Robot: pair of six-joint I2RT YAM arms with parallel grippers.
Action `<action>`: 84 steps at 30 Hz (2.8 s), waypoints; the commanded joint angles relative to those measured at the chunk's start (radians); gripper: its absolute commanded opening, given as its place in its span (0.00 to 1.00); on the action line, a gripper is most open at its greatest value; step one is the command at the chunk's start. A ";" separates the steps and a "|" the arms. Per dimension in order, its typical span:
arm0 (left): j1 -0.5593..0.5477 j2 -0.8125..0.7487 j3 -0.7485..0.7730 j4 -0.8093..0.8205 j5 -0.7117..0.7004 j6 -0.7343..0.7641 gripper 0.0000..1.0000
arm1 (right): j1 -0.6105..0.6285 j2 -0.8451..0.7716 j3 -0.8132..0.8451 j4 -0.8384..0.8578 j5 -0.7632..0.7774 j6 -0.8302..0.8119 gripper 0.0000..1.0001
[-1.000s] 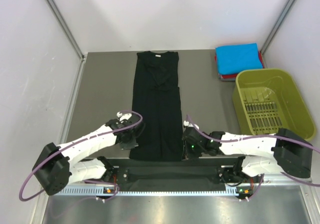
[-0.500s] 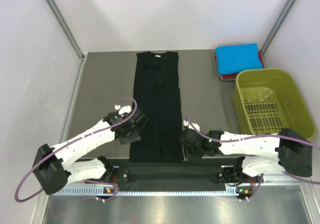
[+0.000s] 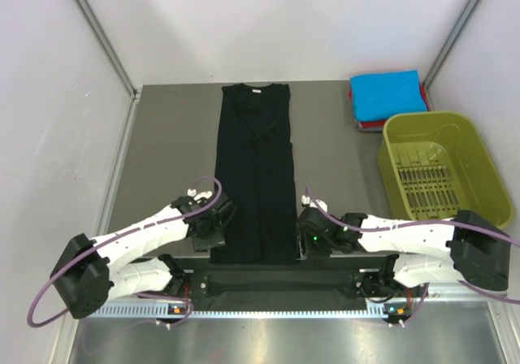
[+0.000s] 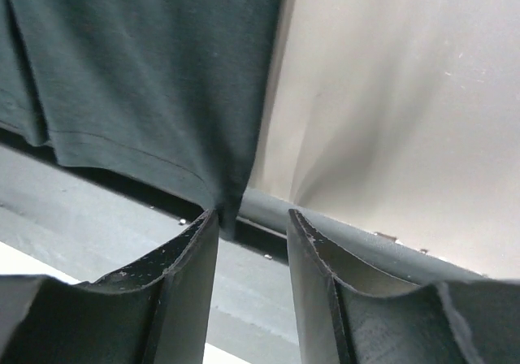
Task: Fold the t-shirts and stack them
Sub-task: Fold the tshirt
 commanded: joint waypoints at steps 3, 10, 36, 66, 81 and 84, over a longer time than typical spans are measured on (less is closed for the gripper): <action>-0.005 -0.036 -0.034 0.027 0.040 -0.029 0.43 | -0.016 0.008 -0.032 0.099 -0.043 -0.013 0.39; -0.004 -0.037 -0.043 0.024 0.061 -0.029 0.43 | -0.016 -0.032 -0.095 0.202 -0.063 0.026 0.37; -0.007 -0.083 -0.140 0.091 0.115 -0.050 0.37 | -0.006 -0.032 -0.130 0.263 -0.087 0.051 0.17; 0.059 0.127 0.261 0.047 -0.034 0.099 0.00 | -0.112 -0.025 0.205 -0.065 0.043 -0.218 0.00; 0.456 0.537 0.606 0.248 0.172 0.384 0.00 | -0.420 0.405 0.656 -0.137 -0.052 -0.615 0.00; 0.475 0.626 0.707 0.239 0.173 0.408 0.00 | -0.460 0.492 0.761 -0.160 -0.063 -0.636 0.00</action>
